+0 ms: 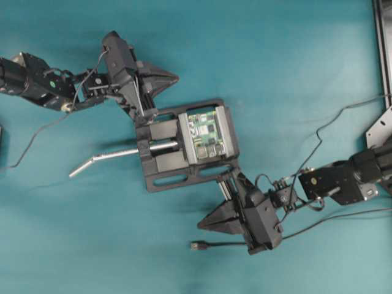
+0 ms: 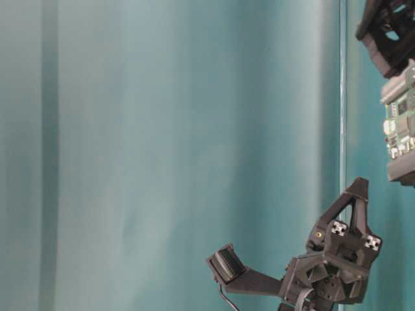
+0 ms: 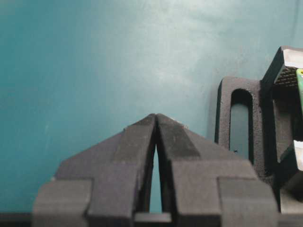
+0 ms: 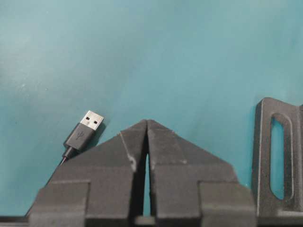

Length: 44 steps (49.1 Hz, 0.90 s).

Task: Insert the USB into the fixed PCB.
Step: 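Open both grippers and move the left gripper away from the vise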

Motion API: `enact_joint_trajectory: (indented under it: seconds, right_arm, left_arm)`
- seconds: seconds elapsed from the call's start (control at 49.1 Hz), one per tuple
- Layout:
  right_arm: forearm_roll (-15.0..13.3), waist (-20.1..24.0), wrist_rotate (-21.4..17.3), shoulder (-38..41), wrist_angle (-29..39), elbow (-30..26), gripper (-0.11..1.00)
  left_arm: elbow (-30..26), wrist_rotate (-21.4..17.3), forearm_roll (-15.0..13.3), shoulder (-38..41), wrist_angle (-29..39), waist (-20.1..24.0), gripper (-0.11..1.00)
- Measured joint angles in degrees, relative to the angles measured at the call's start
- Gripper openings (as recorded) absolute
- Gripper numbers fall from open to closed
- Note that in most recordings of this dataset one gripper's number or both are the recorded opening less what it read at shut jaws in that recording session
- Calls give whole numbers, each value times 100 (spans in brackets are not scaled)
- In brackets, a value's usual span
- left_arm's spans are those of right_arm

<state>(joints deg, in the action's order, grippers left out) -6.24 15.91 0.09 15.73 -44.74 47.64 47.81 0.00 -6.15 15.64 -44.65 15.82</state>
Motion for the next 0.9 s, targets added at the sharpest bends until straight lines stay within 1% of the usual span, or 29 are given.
enact_joint_trajectory:
  seconds: [0.061, 0.122, 0.224, 0.326, 0.509, 0.611, 0.733, 0.815, 0.896]
  right_arm:
    - [0, 9, -18, 0, -18, 0, 0]
    - [44, 18, -9, 0, -105, -18, 0]
    - [167, 26, -18, 0, -431, -9, 0]
    - [229, 26, -9, 0, -791, 35, 0]
    - [308, 62, -97, -9, -1002, 193, 0]
    - [545, 149, -237, -53, -1011, 229, 0]
    - [809, 299, -255, -141, -1002, 246, 0]
    - [1055, 422, -255, -176, -1011, 255, 0]
    - [1327, 527, -264, -185, -993, 255, 0]
  left_arm:
    - [0, -9, 97, -167, 193, 0, 2]
    - [0, -9, 167, -396, 457, -18, 0]
    - [9, -9, 193, -721, 1037, -18, 0]
    - [62, 9, 202, -984, 1538, -26, 0]
    - [237, 9, 193, -1503, 1907, -105, 0]
    - [387, 18, 202, -1811, 2127, -105, 0]
    - [545, 35, 202, -2136, 2391, -114, 0]
    - [624, 62, 193, -2303, 2505, -123, 0]
    - [729, 70, 202, -2452, 2610, -158, 6]
